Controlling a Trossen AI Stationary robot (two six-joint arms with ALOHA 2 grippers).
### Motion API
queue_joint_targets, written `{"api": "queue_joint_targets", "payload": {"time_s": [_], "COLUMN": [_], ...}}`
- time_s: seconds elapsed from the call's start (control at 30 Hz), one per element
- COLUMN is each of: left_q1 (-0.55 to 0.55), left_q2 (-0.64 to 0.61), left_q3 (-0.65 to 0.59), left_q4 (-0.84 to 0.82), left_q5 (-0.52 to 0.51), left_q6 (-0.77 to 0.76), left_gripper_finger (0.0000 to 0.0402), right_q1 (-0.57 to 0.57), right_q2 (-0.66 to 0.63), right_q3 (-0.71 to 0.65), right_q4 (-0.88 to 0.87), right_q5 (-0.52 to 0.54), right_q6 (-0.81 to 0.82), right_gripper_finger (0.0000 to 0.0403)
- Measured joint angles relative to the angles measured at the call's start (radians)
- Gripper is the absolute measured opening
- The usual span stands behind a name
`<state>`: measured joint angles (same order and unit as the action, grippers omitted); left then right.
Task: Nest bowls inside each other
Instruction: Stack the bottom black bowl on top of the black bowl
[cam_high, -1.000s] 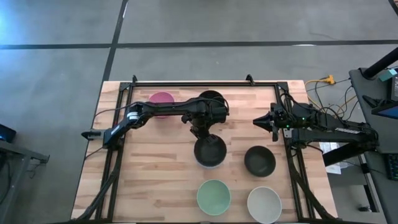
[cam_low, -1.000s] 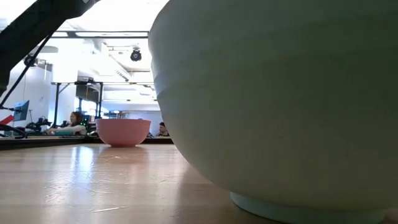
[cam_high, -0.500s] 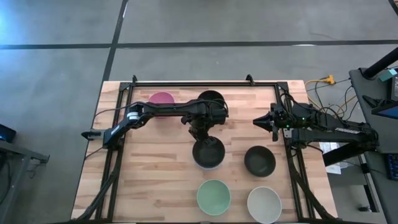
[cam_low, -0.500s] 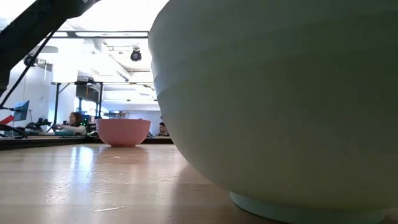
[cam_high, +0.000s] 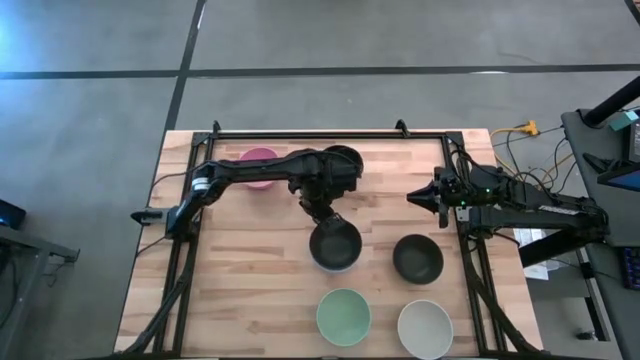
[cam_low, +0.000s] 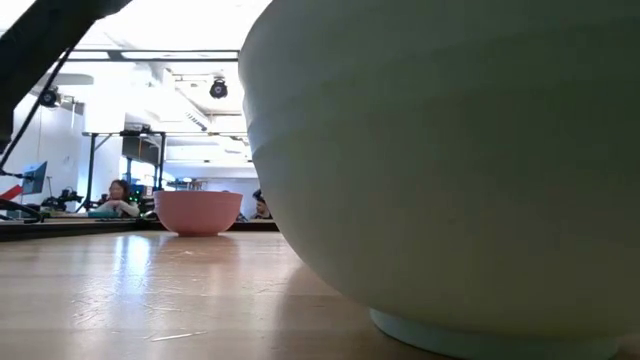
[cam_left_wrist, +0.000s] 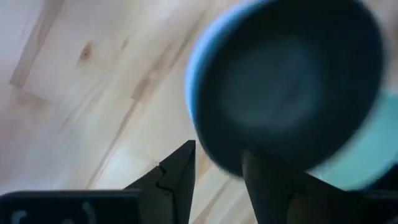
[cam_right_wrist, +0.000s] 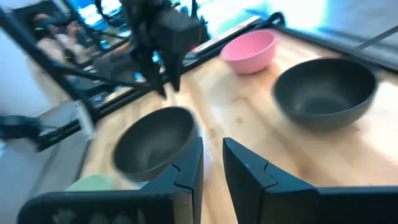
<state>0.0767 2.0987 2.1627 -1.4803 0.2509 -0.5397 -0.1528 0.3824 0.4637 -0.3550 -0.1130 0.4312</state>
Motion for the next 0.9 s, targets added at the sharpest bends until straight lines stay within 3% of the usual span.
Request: {"api": "queue_joint_targets", "payload": {"time_s": [0.17,0.3,0.47,0.77,0.9], "left_q1": [-0.048,-0.081,-0.100,-0.100,-0.102], "left_q2": [-0.104,-0.201,-0.340,-0.623,-0.745], "left_q3": [-0.046,-0.126,-0.299,-0.751,-0.934], "left_q4": [-0.022,-0.019,-0.016,0.105,0.199], "left_q5": [-0.013,-0.136,-0.249,-0.266,-0.219], "left_q6": [0.132,0.164,0.161,0.122,0.050], "left_gripper_finger": [0.0114,0.0114,0.0114,0.0114,0.0114], "right_q1": [0.001,0.000,0.011,0.080,0.118], "right_q2": [-0.001,0.014,0.078,0.363,0.512], "right_q3": [0.000,0.000,0.000,0.000,0.017], "right_q4": [-0.155,-0.366,-0.279,-0.254,-0.253], "right_q5": [-0.236,-0.214,-0.258,-0.244,-0.204], "right_q6": [0.033,-0.019,-0.075,-0.117,-0.114], "right_gripper_finger": [0.0056,0.0057,0.0057,0.0057,0.0057]}}
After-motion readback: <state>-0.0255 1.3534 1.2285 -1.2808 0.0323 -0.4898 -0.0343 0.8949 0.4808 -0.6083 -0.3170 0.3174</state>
